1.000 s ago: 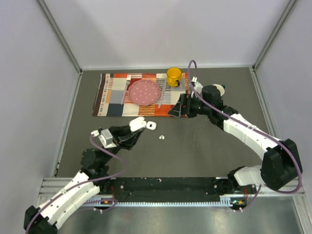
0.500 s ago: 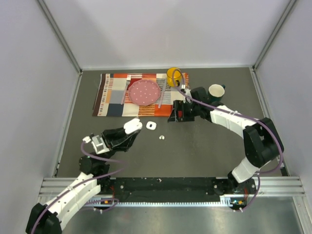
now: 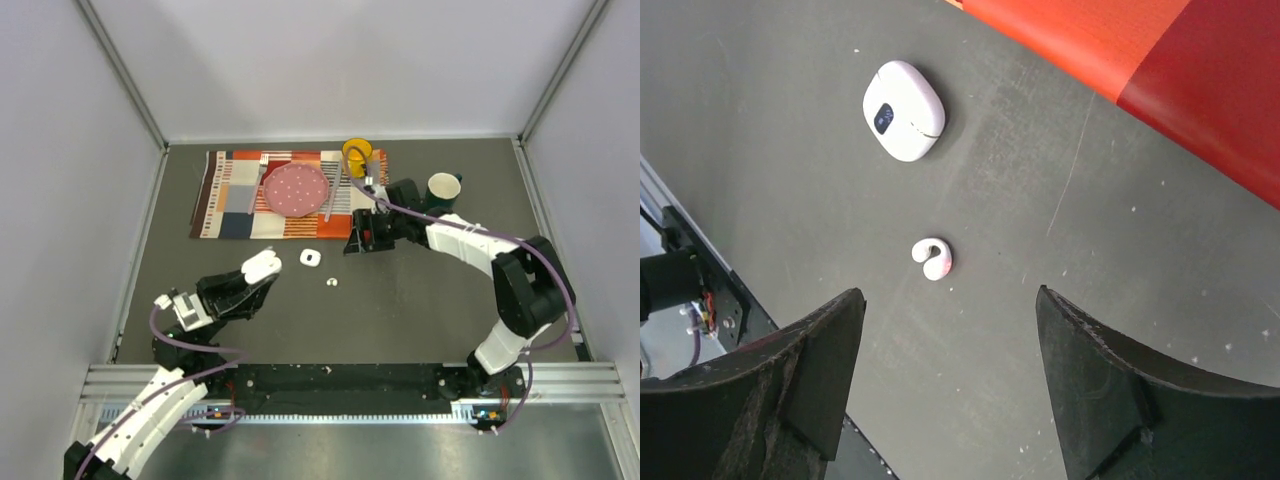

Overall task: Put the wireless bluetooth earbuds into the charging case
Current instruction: Pick up the earbud from the center of the board.

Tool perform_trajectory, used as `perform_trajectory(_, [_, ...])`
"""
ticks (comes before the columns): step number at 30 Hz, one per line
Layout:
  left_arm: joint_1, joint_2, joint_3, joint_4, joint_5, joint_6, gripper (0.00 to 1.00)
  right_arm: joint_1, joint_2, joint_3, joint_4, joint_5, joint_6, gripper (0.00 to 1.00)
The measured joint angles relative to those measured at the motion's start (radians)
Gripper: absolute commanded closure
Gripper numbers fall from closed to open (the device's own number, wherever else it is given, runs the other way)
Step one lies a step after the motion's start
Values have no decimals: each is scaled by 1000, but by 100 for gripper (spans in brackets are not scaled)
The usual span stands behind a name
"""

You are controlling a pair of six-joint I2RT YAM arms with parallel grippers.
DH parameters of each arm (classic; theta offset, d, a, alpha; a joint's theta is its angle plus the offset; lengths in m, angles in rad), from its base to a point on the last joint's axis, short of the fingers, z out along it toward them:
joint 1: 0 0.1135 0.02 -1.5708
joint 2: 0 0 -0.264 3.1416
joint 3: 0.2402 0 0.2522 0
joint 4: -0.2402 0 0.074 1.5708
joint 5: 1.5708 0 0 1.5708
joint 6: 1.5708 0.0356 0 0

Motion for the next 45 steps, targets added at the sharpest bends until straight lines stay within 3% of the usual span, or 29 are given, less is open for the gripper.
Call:
perform_trajectory(12, [0, -184, 0, -113, 0, -52, 100, 78, 189, 42, -14, 42, -21, 44])
perform_trajectory(20, [0, -188, 0, -177, -5, -50, 100, 78, 217, 69, 1, 15, -19, 46])
perform_trajectory(26, [0, -95, 0, -164, -10, -47, 100, 78, 241, 75, 16, -5, -19, 46])
perform_trajectory(37, [0, 249, 0, 1, -1, -55, 100, 78, 255, 81, 21, -40, -14, 52])
perform_trajectory(45, [0, 254, 0, 42, 0, -55, 100, 98, 272, 81, 43, -68, -12, 55])
